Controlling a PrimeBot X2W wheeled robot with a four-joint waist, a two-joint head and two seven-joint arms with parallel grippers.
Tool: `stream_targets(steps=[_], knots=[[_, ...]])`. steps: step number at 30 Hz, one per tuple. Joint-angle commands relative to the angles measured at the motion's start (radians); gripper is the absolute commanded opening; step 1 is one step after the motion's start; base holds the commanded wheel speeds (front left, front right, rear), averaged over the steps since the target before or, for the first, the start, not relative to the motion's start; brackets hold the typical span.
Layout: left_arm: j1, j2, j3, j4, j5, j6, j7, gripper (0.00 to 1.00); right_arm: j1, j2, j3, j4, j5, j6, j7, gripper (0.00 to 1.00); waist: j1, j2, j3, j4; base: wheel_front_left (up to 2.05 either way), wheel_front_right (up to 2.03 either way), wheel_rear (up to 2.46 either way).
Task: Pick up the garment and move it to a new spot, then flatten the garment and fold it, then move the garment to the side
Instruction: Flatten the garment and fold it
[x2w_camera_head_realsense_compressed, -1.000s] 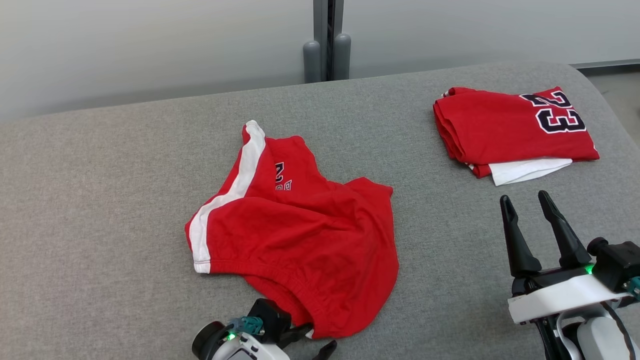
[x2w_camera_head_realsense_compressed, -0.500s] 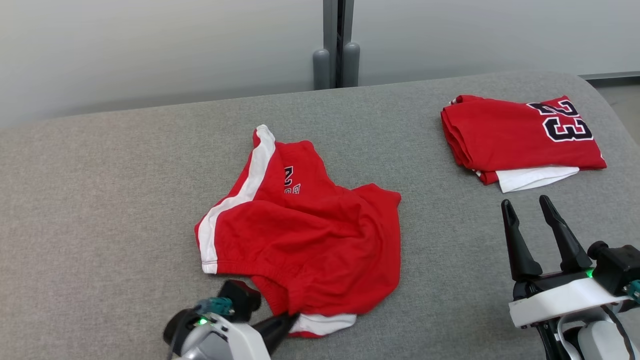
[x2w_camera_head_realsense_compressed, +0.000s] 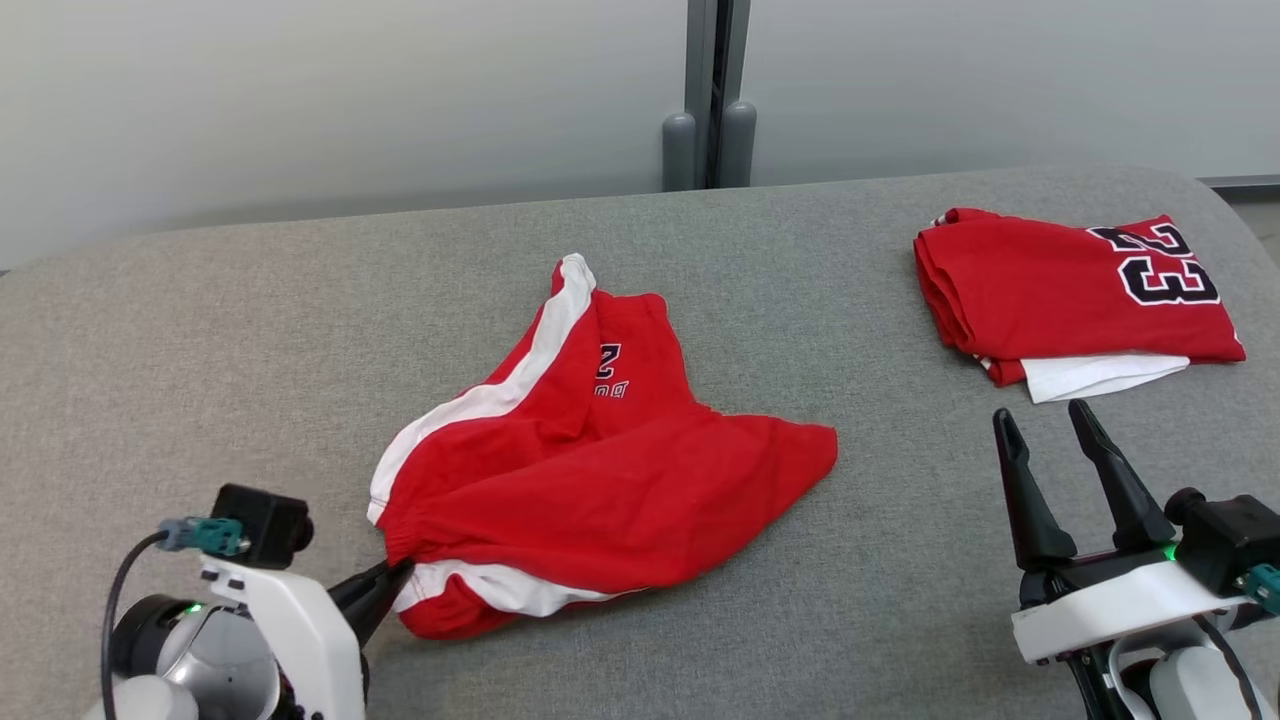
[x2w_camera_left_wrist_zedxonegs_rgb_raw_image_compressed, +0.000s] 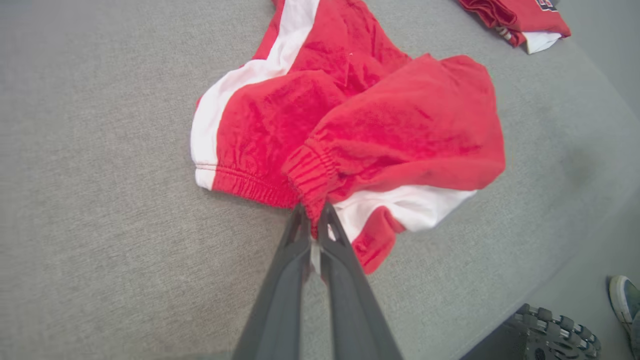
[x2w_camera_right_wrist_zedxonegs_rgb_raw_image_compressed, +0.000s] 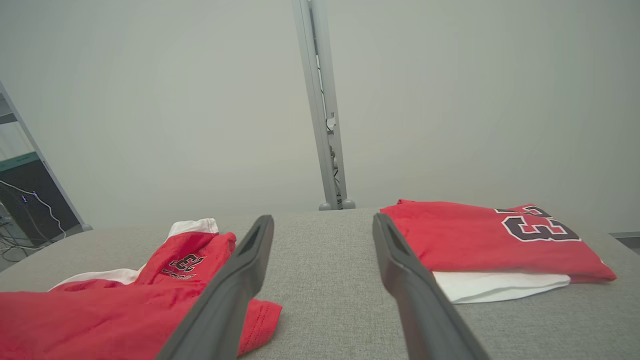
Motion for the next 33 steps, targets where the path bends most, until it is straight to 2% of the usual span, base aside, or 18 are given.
stream_targets(steps=[1,4,9,17,24,25,26,27,28,33], knots=[[0.025,0.011,0.014,-0.014,-0.018,0.015,0.007,0.0,-0.002,-0.009,0.003,0.004,0.005,0.001,-0.001,1.0,0.0,0.0,0.001,0.0,0.0,0.0,0.0],[0.044,0.06,0.06,-0.021,-0.036,0.048,0.016,0.0,-0.004,-0.012,0.009,0.011,0.01,0.001,-0.001,1.0,0.0,0.0,0.009,-0.003,0.0,0.0,0.0],[0.073,0.087,0.101,0.014,-0.03,0.085,-0.014,0.0,-0.015,-0.017,0.012,0.018,0.016,0.001,-0.001,1.0,0.0,0.0,0.026,-0.01,0.0,0.0,0.0],[0.064,0.054,0.11,0.107,-0.009,0.106,-0.087,0.0,-0.031,-0.024,0.011,0.032,0.021,0.001,-0.001,1.0,0.0,0.0,0.041,-0.012,0.0,0.0,0.0],[0.039,0.019,0.101,0.202,0.024,0.076,-0.172,0.0,-0.04,-0.025,0.022,0.049,0.025,0.001,-0.001,1.0,0.0,0.0,0.045,-0.01,0.0,0.0,0.0],[0.037,0.013,0.095,0.21,0.026,0.072,-0.172,0.07,-0.04,-0.024,0.023,0.05,0.024,0.001,-0.001,1.0,0.0,0.0,0.045,-0.009,0.0,0.0,0.0],[0.031,0.008,0.091,0.216,0.027,0.07,-0.174,0.44,-0.04,-0.024,0.024,0.05,0.025,0.001,-0.001,1.0,0.0,0.0,0.046,-0.008,0.0,0.0,0.0],[0.027,0.005,0.088,0.218,0.027,0.07,-0.176,0.96,-0.041,-0.025,0.024,0.049,0.025,0.001,-0.001,1.0,0.0,0.0,0.046,-0.007,0.0,0.0,0.0],[0.025,0.006,0.086,0.219,0.029,0.069,-0.177,1.0,-0.04,-0.025,0.024,0.049,0.025,0.001,-0.001,1.0,0.0,0.0,0.045,-0.006,0.0,0.0,0.0],[0.022,0.017,0.081,0.194,0.039,0.079,-0.166,1.0,-0.031,-0.027,0.024,0.053,0.025,0.001,-0.001,1.0,0.0,0.0,0.034,0.0,0.0,0.0,0.0]])
